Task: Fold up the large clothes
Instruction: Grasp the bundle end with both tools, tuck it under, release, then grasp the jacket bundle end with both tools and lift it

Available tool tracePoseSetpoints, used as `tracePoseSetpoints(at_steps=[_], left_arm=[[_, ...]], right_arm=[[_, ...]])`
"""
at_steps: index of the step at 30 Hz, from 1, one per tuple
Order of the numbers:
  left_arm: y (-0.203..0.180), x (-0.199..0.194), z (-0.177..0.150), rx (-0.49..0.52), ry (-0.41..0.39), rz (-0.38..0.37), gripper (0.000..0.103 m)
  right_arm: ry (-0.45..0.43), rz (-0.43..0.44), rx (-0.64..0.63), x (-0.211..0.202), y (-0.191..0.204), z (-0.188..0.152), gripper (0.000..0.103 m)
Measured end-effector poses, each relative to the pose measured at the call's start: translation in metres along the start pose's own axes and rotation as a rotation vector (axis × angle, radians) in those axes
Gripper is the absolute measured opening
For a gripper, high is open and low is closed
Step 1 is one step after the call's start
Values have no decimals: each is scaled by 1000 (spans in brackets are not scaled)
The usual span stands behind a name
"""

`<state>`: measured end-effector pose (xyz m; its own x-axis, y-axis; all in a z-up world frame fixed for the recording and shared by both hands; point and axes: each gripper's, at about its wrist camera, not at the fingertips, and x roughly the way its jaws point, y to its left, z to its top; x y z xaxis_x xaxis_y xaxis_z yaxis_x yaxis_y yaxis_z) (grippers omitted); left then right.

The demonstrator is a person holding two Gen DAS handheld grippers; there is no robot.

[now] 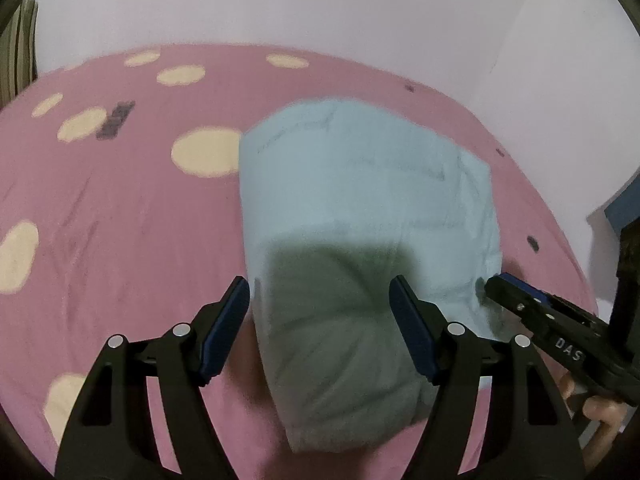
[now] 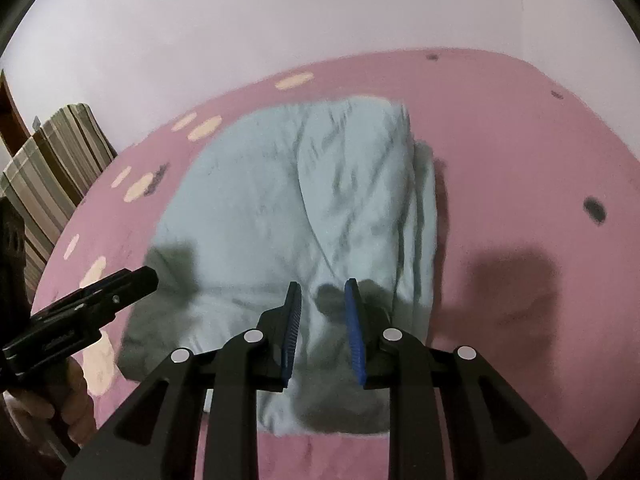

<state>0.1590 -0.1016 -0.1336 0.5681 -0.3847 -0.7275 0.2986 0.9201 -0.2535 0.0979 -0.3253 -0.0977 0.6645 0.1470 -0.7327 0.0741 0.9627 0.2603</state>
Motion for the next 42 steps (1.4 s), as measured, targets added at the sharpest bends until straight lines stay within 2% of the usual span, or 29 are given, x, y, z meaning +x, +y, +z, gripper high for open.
tracePoseSetpoints(at_steps=[5,10,14,16,20,25,31,36,42], left_arm=[[-4,19,25,13,-14,35,72],[3,51,23,12,57,53,72],[7,59,21,-7,82,52,72],[8,50,29,-27,74,48,72],[4,37,49,-48,6,49,72],[-1,50,67,-78,-5,68,72],[8,82,64,-111,38,99,72],[4,99,56,-79,45,129,76],[7,116,52,-86,54,139,79]], right_arm=[[-46,-7,-16,7,4,30,23],[37,-18,11,48,-5,29,23],[69,-6,51,58,-9,27,23],[58,-17,46,47,-4,33,23],[-27,-24,21,29,6,63,23],[-55,-48,36,42,-1,90,23],[-21,-69,44,74,-17,85,23],[13,-56,65,100,-27,72,23],[15,-62,59,118,-28,68,23]])
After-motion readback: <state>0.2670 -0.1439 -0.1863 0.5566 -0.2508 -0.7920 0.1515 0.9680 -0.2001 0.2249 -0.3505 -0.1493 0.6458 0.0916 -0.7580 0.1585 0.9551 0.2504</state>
